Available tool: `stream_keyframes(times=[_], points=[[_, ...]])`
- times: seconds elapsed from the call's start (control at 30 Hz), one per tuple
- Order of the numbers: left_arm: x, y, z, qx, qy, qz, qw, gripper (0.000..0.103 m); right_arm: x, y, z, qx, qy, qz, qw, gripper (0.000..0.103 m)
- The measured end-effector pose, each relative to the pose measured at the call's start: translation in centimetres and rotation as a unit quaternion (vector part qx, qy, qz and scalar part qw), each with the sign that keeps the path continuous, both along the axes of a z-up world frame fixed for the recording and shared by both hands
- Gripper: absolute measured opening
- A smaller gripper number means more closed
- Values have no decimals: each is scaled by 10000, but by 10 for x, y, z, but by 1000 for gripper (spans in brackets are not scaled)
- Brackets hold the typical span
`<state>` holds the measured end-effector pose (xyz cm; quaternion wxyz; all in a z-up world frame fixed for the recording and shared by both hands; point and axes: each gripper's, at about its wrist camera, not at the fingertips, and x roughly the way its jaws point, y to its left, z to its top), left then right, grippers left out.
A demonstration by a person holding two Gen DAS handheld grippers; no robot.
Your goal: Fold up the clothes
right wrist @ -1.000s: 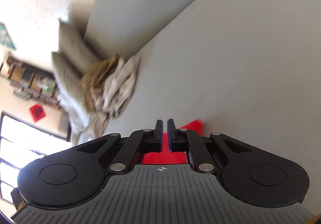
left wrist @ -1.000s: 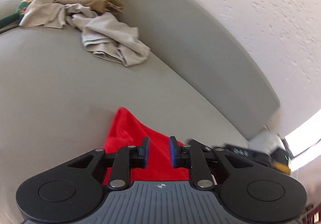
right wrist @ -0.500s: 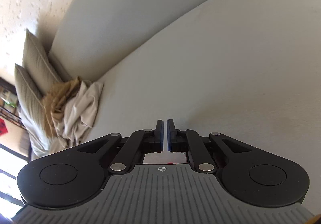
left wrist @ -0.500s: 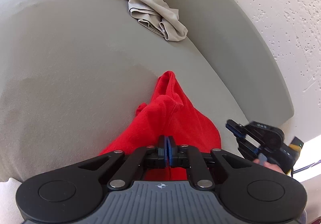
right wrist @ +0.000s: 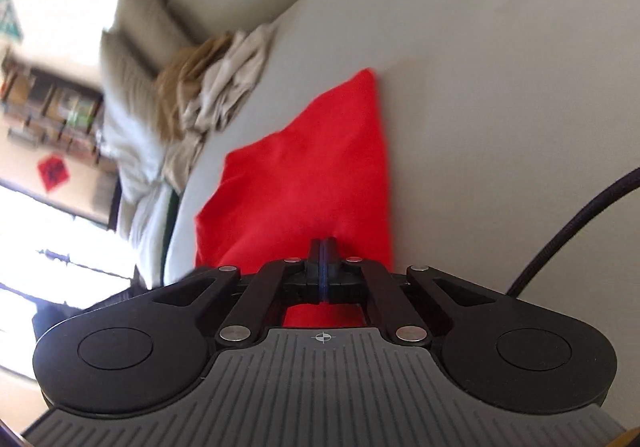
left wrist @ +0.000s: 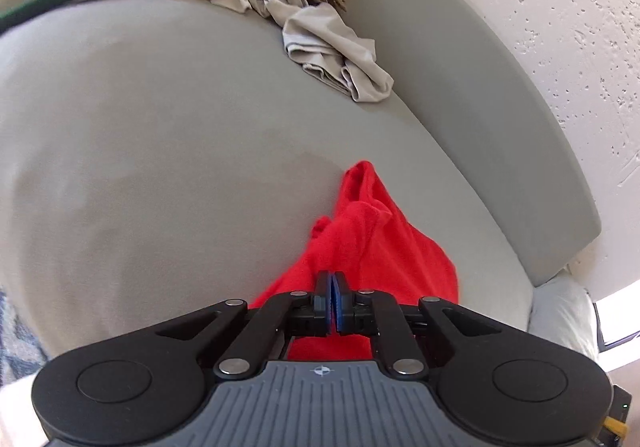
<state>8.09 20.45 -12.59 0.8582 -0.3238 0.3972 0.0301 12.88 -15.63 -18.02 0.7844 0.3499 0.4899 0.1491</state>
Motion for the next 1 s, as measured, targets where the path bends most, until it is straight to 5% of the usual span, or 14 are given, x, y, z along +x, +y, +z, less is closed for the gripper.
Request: stream_keyframes(times=[0.03,0.1,0.17,0.23,0.27,0.43,0.6,0.77,1.0], points=[[-10,5,6,124,-20,15,9999,17,-8,-10,10,-425,38,-257,9988,14],[-29,15,19,371,-59,45,9993,23,-25,-28,27,-1190,-21,-291,9925,14],[-47,25,29,538,-89,75,9985,31,-44,-46,33,-926,78,-299,9952,21],[-60,30,31,535,-96,107,9985,38,-62,-62,37,-661,178,-368,9970,53],[-65,32,31,534,-95,126,9984,43,-71,-68,37,-584,219,-444,9971,57],[-69,31,27,186,-50,126,9997,65,-97,-77,30,142,450,-654,9967,64],[-47,19,32,191,-273,-460,9984,84,-104,-69,24,591,581,-485,9954,76],[-6,23,14,-184,52,-1111,9936,88,-101,-57,16,651,670,-505,9943,77],[40,13,-18,-376,650,-2328,9696,91,-90,-45,7,813,735,-551,9924,77]])
